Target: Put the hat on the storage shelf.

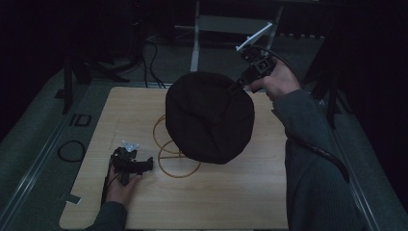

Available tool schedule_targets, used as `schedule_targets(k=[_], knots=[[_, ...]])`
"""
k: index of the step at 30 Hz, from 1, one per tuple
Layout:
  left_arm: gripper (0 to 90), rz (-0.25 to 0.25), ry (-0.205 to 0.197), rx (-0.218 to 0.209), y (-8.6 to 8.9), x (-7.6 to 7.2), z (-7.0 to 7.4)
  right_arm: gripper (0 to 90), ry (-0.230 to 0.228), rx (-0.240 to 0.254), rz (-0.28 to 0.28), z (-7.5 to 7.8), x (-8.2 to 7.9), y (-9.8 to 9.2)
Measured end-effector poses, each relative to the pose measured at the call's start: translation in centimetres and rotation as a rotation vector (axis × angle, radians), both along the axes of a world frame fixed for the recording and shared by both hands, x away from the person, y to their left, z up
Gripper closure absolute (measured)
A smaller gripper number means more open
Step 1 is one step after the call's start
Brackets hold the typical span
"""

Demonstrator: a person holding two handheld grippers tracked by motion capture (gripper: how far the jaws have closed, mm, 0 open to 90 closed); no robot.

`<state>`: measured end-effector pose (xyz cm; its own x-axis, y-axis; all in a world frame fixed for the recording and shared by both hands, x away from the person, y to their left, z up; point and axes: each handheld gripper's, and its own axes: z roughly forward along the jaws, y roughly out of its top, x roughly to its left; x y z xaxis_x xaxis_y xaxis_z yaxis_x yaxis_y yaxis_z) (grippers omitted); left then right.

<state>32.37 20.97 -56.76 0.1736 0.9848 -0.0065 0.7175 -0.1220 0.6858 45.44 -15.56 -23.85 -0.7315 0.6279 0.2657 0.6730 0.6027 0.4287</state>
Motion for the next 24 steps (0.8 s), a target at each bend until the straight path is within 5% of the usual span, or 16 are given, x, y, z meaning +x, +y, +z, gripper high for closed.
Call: schedule_targets(k=[24], knots=[[1.2,0.005,-0.004,-0.004,-0.1,0.0,0.0,75.7,-0.009,-0.03,0.038,0.0,0.2,4.3]])
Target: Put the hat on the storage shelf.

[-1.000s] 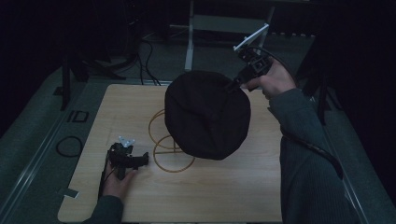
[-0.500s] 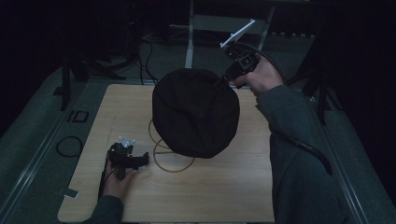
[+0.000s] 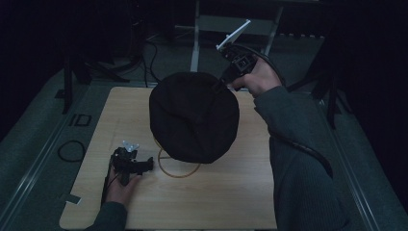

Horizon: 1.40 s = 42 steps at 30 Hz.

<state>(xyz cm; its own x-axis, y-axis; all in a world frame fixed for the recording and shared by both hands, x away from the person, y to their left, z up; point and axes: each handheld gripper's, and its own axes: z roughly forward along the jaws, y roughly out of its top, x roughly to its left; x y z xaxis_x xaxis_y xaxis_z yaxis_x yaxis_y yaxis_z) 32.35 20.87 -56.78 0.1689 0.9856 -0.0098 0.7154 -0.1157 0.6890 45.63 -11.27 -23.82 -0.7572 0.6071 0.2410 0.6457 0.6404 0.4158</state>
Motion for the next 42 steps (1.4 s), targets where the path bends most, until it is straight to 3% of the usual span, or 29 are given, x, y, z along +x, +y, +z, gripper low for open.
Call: schedule_targets(k=[42], knots=[[1.3,-0.001,0.0,0.0,0.0,0.0,0.0,75.3,0.004,-0.024,-0.001,-0.6,0.5,2.5]])
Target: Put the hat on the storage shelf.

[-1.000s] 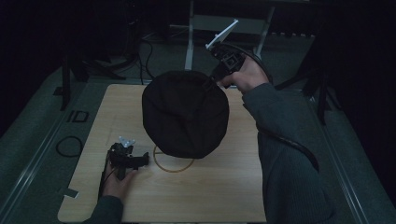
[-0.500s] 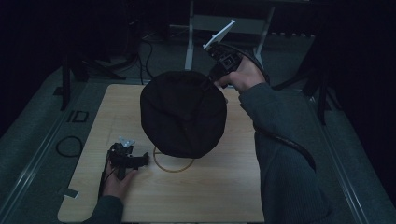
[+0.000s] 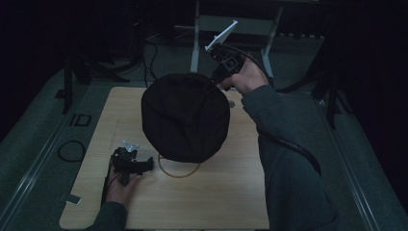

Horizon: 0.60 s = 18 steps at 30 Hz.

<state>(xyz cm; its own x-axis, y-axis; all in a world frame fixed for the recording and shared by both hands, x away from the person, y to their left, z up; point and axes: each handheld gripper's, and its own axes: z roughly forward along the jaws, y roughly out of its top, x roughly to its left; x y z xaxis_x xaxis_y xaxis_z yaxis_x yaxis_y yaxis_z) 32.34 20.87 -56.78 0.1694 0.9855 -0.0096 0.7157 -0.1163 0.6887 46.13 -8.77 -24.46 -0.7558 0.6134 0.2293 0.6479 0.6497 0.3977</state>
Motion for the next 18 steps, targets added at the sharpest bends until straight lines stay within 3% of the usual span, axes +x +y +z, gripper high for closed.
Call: schedule_targets(k=[18], knots=[[1.3,0.0,0.001,0.0,0.0,0.0,0.0,74.8,0.01,-0.013,0.002,-0.9,0.4,1.4]])
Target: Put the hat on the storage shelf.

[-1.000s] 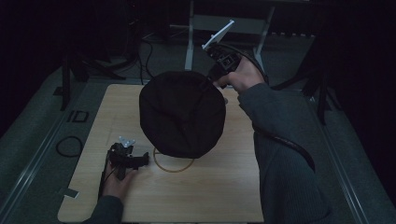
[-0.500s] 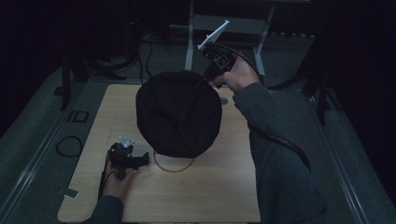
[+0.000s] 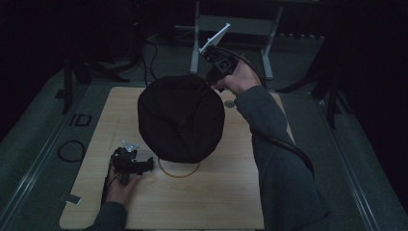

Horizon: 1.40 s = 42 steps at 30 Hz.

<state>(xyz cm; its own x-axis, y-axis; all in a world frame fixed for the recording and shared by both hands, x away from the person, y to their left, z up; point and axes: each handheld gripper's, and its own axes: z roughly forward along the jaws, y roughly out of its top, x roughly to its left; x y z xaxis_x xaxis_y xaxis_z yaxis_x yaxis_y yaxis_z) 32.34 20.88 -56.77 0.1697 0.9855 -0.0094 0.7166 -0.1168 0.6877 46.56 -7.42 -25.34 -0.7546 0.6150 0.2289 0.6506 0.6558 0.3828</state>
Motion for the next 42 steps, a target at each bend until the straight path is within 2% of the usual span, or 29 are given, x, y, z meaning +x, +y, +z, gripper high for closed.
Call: schedule_targets(k=[27,42], knots=[[1.2,0.0,0.0,-0.001,0.0,0.0,0.0,74.0,-0.006,-0.045,-0.003,-1.8,0.5,1.5],[1.2,0.0,0.001,-0.001,0.0,0.0,0.0,73.6,0.008,-0.06,0.001,-3.6,0.8,2.7]])
